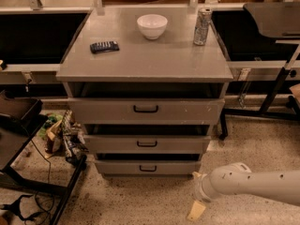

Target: Open bottom drawer

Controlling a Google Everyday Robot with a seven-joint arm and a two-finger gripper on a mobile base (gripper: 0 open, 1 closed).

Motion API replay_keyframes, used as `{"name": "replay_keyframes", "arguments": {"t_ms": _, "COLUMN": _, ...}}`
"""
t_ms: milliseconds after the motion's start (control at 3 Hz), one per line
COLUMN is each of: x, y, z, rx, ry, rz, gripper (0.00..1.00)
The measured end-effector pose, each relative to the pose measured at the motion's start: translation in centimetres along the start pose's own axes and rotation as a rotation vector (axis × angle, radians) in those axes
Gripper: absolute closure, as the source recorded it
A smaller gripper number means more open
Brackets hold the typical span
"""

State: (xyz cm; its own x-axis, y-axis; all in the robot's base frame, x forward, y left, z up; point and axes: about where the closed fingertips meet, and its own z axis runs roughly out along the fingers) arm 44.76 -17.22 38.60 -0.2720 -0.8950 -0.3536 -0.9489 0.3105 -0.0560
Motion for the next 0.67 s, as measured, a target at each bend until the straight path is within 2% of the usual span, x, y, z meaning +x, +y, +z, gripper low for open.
{"name": "replay_keyframes", "arguments": {"t_ms": 333, "x": -0.7, "y": -0.6, "z": 2.5, "rx": -0.013, "ry": -0.004, "rz": -0.026, "gripper": 0.00}}
{"name": "replay_keyframes", "arguments": {"t_ms": 667, "x": -0.8, "y": -2.0, "z": 6.4, "rx": -0.017, "ry": 0.021, "rz": -0.054, "gripper": 0.00}}
